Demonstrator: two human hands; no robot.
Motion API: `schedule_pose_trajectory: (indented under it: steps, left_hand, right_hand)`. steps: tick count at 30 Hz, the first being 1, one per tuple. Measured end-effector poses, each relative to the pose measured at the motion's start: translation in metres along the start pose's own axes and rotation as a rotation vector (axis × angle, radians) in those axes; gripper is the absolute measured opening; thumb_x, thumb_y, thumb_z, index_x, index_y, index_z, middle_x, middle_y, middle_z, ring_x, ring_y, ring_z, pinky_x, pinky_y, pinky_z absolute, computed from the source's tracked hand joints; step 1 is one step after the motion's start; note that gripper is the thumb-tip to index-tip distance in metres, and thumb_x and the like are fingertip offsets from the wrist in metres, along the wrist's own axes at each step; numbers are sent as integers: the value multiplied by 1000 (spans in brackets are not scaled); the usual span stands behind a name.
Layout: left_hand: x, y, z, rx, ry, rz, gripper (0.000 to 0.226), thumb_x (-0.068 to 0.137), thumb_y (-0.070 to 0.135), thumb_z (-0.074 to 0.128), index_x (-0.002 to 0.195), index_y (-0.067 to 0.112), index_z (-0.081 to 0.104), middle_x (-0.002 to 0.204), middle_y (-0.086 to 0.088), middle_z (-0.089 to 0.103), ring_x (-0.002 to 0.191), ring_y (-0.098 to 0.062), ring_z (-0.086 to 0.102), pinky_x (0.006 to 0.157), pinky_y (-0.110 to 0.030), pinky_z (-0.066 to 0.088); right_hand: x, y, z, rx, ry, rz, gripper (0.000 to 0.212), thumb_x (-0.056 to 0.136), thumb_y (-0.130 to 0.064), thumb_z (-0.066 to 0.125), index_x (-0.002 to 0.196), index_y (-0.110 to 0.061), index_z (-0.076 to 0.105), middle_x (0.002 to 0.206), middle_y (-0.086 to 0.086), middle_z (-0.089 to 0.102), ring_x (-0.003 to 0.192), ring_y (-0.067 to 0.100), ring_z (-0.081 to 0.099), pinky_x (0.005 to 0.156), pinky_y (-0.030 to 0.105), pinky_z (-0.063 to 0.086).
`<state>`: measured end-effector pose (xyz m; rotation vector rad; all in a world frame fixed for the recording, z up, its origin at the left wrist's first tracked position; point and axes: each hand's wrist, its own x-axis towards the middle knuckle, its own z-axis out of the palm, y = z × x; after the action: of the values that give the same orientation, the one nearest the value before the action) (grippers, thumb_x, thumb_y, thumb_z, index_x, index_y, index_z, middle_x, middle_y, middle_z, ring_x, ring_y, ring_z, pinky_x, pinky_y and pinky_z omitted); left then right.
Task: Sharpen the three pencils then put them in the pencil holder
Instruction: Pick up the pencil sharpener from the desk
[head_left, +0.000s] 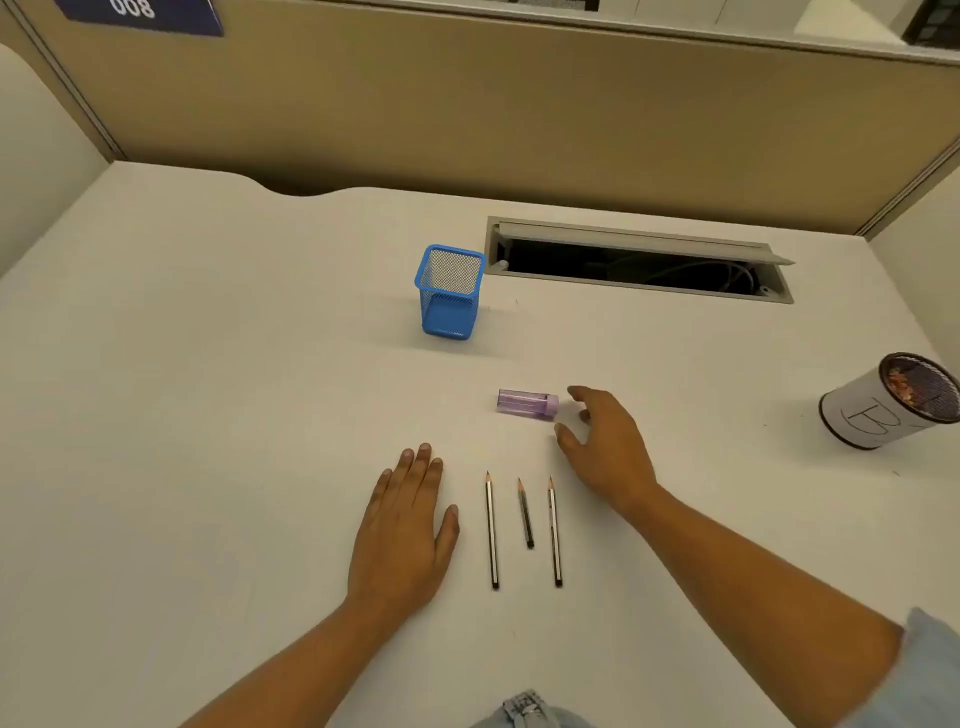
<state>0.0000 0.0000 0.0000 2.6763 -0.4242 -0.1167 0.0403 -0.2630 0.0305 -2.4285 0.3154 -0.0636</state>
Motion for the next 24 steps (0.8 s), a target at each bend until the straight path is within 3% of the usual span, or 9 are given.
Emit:
schedule_pose_trajectory:
  steps: [5, 8, 12, 15, 19, 22, 24]
  left_hand:
    - [3, -2, 1, -28, 21, -3, 60, 101, 48, 26, 153, 17, 31, 162, 5, 21, 149, -9, 11, 122, -32, 10]
    - [6, 0, -3, -134, 56, -36, 58, 101, 51, 29, 147, 18, 42, 158, 6, 31, 148, -10, 21, 120, -33, 16]
    - [16, 13, -16, -314, 119, -86, 56, 94, 45, 55, 142, 16, 49, 151, 2, 44, 141, -17, 36, 115, -34, 26]
    - [24, 26, -28, -203, 175, 58, 67, 79, 32, 81, 138, 17, 52, 144, -3, 54, 131, -21, 48, 108, -36, 37]
    - [31, 49, -39, -60, 191, 249, 80, 69, 26, 89, 138, 19, 51, 134, -3, 61, 125, -23, 52, 108, -36, 35]
    - [21, 60, -41, -77, 75, 192, 88, 66, 26, 91, 140, 21, 44, 115, 1, 64, 103, -20, 58, 94, -35, 47]
    - [9, 66, -39, -53, 17, 175, 79, 68, 26, 89, 134, 22, 46, 111, 2, 61, 97, -19, 56, 85, -32, 48]
  right_hand:
    - [20, -6, 4, -41, -51, -54, 45, 88, -24, 71, 131, -16, 59, 124, 6, 64, 106, 24, 62, 95, 37, 52]
    - [24, -7, 6, -46, -58, -69, 33, 87, -21, 71, 119, -14, 66, 113, 6, 67, 100, 24, 63, 90, 37, 54]
    - [22, -20, 3, 19, -68, -53, 27, 84, -23, 73, 111, -17, 68, 104, 0, 67, 88, 17, 64, 79, 28, 54]
    - [3, -39, -6, 74, -126, -90, 24, 80, -23, 75, 103, -21, 69, 97, -6, 67, 82, 9, 66, 72, 24, 55]
    - [-42, -63, -17, 185, -257, -181, 16, 80, -25, 75, 96, -24, 71, 91, -11, 69, 77, 5, 67, 61, 14, 52]
    - [-75, -73, -23, 257, -264, -170, 17, 83, -27, 75, 100, -25, 72, 93, -13, 69, 79, 5, 67, 64, 13, 52]
    - [-94, -76, -26, 320, -236, -119, 15, 86, -29, 74, 102, -28, 73, 95, -14, 71, 82, 5, 68, 65, 14, 52]
